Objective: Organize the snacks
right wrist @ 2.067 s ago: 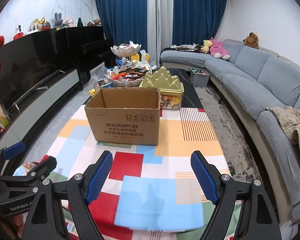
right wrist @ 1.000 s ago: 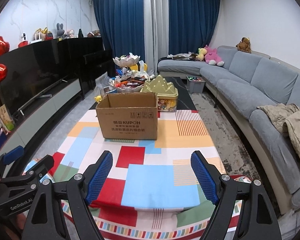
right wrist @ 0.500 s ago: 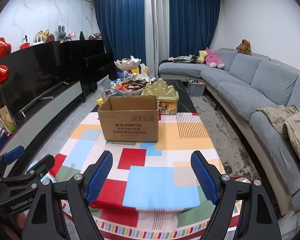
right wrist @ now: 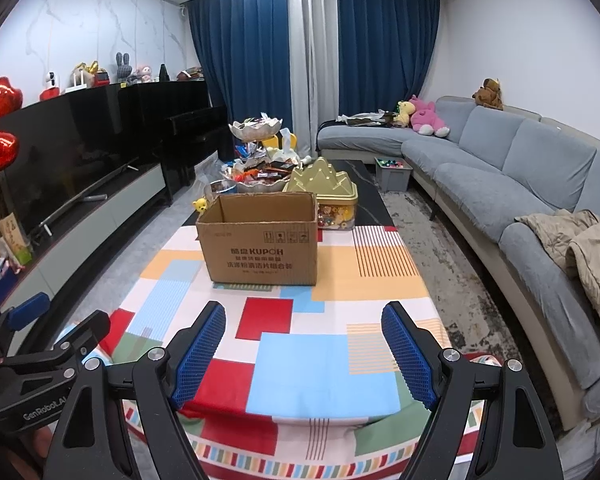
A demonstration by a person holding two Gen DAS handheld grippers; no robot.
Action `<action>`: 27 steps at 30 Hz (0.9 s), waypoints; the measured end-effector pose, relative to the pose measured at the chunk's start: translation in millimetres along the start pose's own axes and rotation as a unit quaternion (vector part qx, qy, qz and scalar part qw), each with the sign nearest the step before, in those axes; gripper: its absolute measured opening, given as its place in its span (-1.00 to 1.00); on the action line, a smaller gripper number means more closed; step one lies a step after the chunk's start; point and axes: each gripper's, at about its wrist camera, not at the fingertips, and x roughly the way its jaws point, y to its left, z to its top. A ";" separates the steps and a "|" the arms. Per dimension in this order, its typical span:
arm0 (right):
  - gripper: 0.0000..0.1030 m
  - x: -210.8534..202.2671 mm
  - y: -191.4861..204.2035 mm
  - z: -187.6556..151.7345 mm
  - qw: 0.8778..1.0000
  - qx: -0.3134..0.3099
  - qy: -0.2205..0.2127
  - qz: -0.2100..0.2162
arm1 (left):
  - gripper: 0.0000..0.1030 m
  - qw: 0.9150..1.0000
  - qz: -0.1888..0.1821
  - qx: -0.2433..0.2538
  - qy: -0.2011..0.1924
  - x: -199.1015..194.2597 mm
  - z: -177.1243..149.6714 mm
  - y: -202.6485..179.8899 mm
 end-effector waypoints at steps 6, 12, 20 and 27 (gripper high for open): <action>0.57 0.0 -0.3 0.1 1.000 0.001 0.000 0.000 | 0.99 1.000 0.000 0.000 0.000 0.0 0.1 -0.1; 0.57 0.5 0.1 -0.4 1.000 0.002 0.002 0.002 | 0.99 1.000 -0.002 0.000 0.000 -0.7 2.1 0.2; 0.57 0.6 0.4 -0.3 1.000 0.003 0.003 0.003 | 0.99 1.000 -0.001 0.001 -0.002 -1.6 2.7 0.4; 0.57 0.5 2.0 0.7 1.000 0.003 0.001 0.003 | 0.99 1.000 -0.002 0.002 -0.004 -2.3 4.3 0.4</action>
